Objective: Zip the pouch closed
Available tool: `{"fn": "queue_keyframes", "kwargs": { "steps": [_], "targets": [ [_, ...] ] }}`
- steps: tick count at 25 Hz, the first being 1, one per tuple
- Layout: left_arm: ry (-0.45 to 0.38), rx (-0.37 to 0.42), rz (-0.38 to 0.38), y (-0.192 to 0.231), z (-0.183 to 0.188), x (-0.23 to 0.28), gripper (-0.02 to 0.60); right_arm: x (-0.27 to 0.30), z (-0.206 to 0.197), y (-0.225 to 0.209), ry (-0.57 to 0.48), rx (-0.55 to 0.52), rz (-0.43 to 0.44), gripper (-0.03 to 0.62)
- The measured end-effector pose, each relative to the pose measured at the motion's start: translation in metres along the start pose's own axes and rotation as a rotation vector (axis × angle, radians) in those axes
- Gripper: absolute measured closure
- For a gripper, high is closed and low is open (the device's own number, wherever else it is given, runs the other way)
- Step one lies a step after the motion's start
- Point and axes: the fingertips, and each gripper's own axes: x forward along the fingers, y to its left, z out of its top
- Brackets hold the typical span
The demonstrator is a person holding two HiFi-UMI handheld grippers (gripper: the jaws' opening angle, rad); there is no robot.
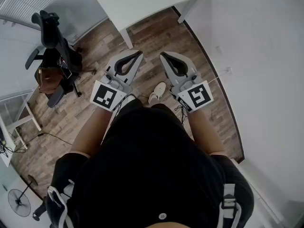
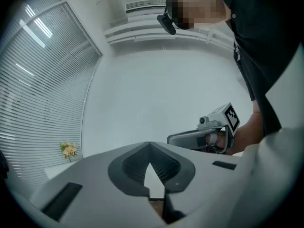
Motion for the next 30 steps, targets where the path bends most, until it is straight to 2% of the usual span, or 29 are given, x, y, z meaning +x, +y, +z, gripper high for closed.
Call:
{"fn": "queue_keyframes", "kwargs": {
  "steps": [9, 13, 18, 23, 27, 30],
  "targets": [
    [0.012, -0.005, 0.015, 0.0, -0.006, -0.03, 0.574, -0.006, -0.005, 0.029, -0.002, 0.017, -0.001, 0.583],
    [0.043, 0.013, 0.013, -0.002, -0.012, -0.034, 0.574, -0.008, -0.006, 0.031, -0.002, 0.027, 0.001, 0.583],
    [0.015, -0.001, 0.015, -0.01, -0.007, -0.033, 0.572, -0.014, -0.008, 0.032, 0.001, 0.04, 0.007, 0.583],
    [0.039, 0.017, 0.017, -0.013, -0.012, -0.035, 0.571, -0.018, -0.01, 0.028, 0.0, 0.043, -0.018, 0.582],
    [0.031, 0.017, 0.022, -0.01, -0.011, -0.033, 0.567, -0.018, -0.01, 0.024, 0.002, 0.038, -0.03, 0.535],
    [0.031, 0.017, 0.02, -0.008, -0.012, -0.029, 0.524, -0.017, -0.011, 0.018, 0.008, 0.034, -0.039, 0.513]
  ]
}}
